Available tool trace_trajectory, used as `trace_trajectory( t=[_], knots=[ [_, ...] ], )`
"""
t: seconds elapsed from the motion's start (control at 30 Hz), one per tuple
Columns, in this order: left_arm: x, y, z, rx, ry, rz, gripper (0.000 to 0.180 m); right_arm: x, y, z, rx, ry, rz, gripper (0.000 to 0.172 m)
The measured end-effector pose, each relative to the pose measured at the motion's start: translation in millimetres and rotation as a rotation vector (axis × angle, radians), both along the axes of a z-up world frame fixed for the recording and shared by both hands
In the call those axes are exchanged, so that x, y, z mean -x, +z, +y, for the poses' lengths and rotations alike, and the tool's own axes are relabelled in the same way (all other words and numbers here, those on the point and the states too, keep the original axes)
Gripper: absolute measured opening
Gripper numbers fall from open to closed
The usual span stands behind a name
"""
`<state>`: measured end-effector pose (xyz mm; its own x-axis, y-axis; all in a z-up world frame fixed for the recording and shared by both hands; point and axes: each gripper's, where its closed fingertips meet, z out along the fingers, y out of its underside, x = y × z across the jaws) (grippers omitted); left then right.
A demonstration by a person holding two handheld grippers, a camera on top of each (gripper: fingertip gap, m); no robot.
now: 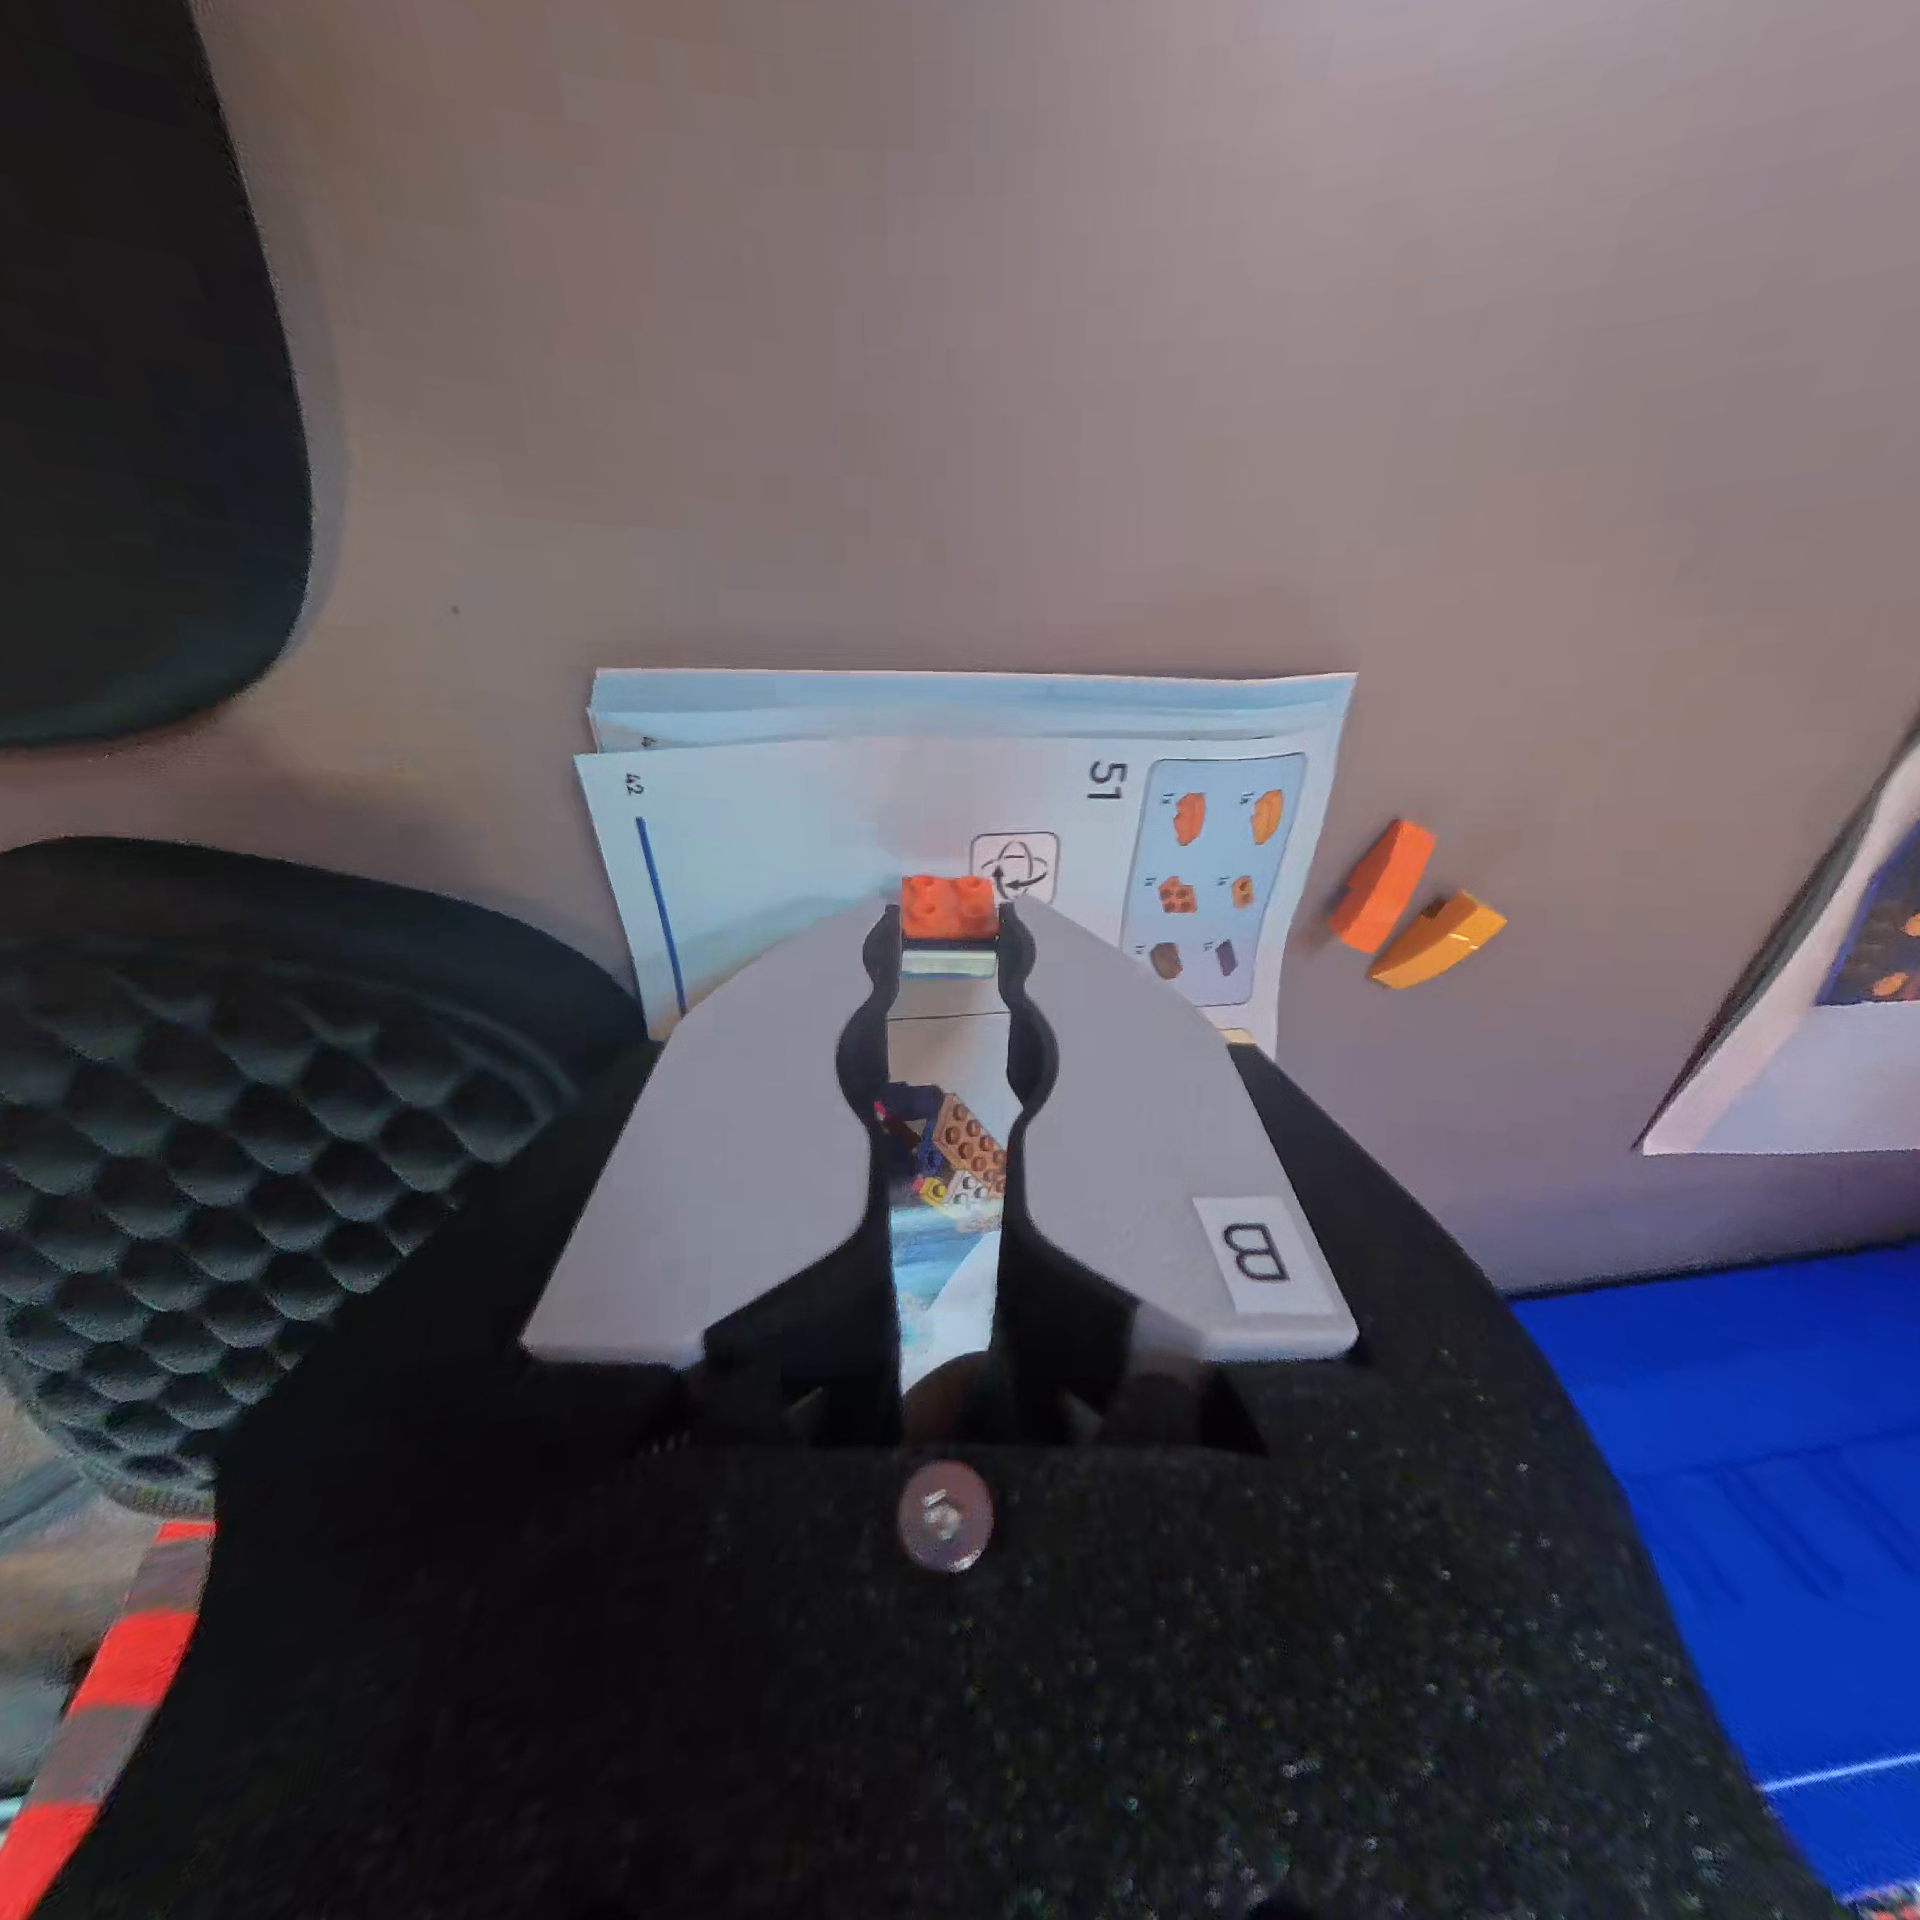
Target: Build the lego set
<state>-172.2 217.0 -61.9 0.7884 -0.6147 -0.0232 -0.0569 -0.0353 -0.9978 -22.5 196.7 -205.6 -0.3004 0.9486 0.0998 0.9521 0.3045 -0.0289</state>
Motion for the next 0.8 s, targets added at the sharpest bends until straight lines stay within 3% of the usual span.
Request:
trace_trajectory(
  t=[0.03,0.1,0.23,0.27,0.37,0.5,0.67,0.8],
  knots=[
    [-1,-1,0,0.001,-0.006,0.004,0.052,1,3,2,-0.002,-0.004,0.014,0.023],
    [-4,-3,0,0.009,-0.015,0.018,0.052,-1,9,4,0.006,-0.007,0.023,0.038],
    [-16,-10,-4,0.026,-0.075,0.051,0.051,-7,9,0,0.056,0.009,0.041,0.036],
    [-21,-13,-7,0.036,-0.107,0.068,0.05,-8,11,3,0.05,0.013,0.056,0.027],
    [-47,-30,-21,0.102,-0.249,0.147,0.04,1,24,5,0.078,0.031,0.217,0.0],
    [-92,-68,-26,0.234,-0.348,0.307,0.012,5,27,4,0.125,0.076,0.47,0.0],
    [-125,-120,-20,0.362,-0.332,0.489,0.007,6,21,-1,0.245,0.012,0.738,0.0],
    [-128,-131,-13,0.334,-0.326,0.481,0.005,5,25,-2,0.346,-0.032,0.854,0.0]
  ],
)
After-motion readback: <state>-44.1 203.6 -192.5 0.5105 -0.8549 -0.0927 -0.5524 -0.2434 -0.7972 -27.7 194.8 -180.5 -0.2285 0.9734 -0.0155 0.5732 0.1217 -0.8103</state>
